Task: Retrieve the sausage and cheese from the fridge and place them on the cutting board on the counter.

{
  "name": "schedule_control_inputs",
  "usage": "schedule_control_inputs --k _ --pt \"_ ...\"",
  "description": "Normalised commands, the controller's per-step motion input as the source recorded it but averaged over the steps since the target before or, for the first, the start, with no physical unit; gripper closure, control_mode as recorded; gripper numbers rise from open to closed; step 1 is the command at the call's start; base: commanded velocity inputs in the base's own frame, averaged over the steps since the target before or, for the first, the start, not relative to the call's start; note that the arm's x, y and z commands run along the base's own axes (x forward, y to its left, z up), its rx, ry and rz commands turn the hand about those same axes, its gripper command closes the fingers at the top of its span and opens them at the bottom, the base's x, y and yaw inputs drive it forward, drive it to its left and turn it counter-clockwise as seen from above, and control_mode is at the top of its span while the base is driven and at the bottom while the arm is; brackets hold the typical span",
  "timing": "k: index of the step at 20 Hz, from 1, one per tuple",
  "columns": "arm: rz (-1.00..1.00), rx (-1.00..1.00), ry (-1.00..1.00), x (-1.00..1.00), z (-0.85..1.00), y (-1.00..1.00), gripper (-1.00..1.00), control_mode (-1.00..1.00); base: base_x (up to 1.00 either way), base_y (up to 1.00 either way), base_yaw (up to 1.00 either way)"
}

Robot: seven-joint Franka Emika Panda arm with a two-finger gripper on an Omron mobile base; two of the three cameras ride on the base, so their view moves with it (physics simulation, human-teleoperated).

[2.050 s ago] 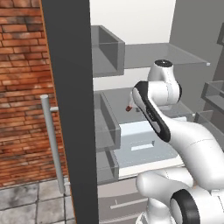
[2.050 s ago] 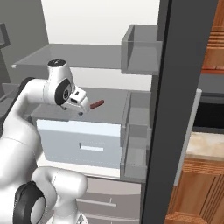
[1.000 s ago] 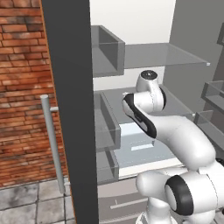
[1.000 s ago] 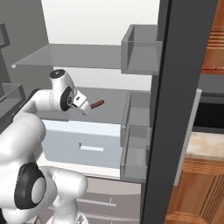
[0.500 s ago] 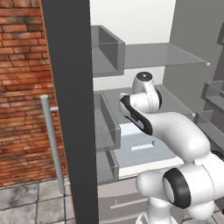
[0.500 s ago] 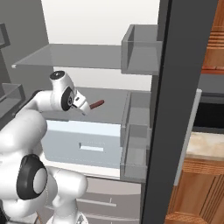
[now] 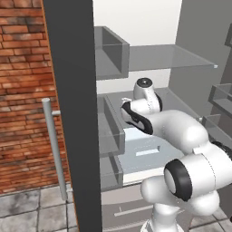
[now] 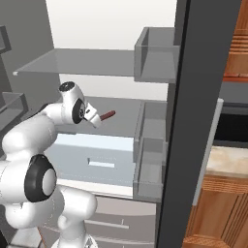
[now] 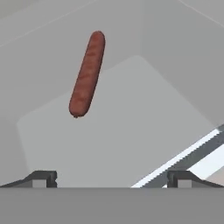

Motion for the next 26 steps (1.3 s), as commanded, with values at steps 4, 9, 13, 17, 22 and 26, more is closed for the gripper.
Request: schedule_control_inputs --k 4,9,13,17,22,26 --pt "-0.05 0.00 0.00 0.46 -0.04 0.01 -1.00 -1.00 0.00 0.00 0.00" --pt "-0.05 0.00 0.00 0.51 -0.26 0.06 -1.00 -1.00 0.00 0.00 0.00" --pt "-0.05 0.00 0.00 0.50 -0.26 0.04 -1.00 -1.00 0.00 0.00 0.00" --pt "-0.05 0.00 0.00 0.47 -0.22 0.00 -1.00 -1.00 0.00 0.00 0.00" --pt "-0.04 0.00 0.00 0.50 -0.13 0.00 -1.00 -1.00 0.00 0.00 0.00" --pt "-0.03 0.00 0.03 0.51 -0.08 0.00 -1.00 -1.00 0.00 0.00 0.00"
